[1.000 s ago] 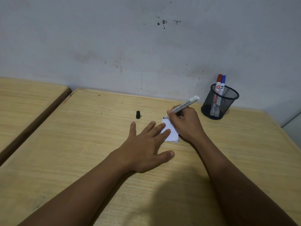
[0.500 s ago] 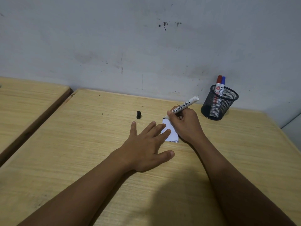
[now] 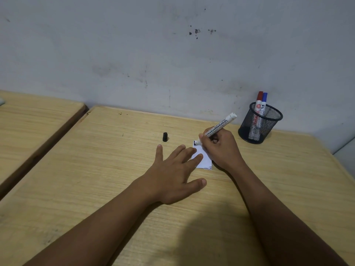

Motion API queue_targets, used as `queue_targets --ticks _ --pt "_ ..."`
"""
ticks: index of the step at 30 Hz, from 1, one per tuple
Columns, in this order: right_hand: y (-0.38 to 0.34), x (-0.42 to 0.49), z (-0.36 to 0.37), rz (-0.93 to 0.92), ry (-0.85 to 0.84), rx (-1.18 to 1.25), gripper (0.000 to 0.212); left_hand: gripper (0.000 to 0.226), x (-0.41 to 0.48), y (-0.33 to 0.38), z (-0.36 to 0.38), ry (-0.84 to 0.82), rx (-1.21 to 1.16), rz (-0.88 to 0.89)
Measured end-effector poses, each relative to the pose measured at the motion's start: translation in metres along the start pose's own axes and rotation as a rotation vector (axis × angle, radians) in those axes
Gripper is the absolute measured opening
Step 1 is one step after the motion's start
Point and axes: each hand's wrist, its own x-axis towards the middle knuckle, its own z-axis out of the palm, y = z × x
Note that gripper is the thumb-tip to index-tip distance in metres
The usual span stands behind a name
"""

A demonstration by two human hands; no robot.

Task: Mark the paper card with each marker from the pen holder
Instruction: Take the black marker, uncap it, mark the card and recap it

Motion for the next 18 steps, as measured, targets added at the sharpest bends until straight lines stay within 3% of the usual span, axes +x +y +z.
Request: queue_targets --ticks 4,7,9,10,12,15,18 --pt "-0.004 0.000 -0.007 0.101 0.188 0.352 0.014 0.067 -0.002 0.000 0.003 0.132 -0.040 0.027" --pt "-0.007 -0.001 -0.015 0.201 0.291 0.557 0.015 0.059 0.001 -0.004 -0.001 0.417 -0.093 -0.008" --pt "-0.013 -0.003 -0.020 0.232 0.303 0.605 0.017 0.054 0.011 -0.013 -0.008 0.611 -0.024 -0.134" --pt "-0.017 -0.004 -0.022 0.231 0.298 0.613 0.017 0.054 0.016 -0.019 -0.014 0.638 0.023 -0.237" --pt "-0.027 -0.009 -0.027 0.206 0.294 0.614 0.017 0.046 0.023 -0.031 -0.025 0.532 0.066 -0.415" --pt "-0.043 -0.018 -0.036 0.144 0.291 0.570 0.016 0.025 0.023 -0.038 -0.036 0.423 0.007 -0.440" --pt "-0.057 -0.028 -0.046 0.117 0.275 0.547 0.015 0.016 0.016 -0.034 -0.043 0.494 -0.267 -0.462"
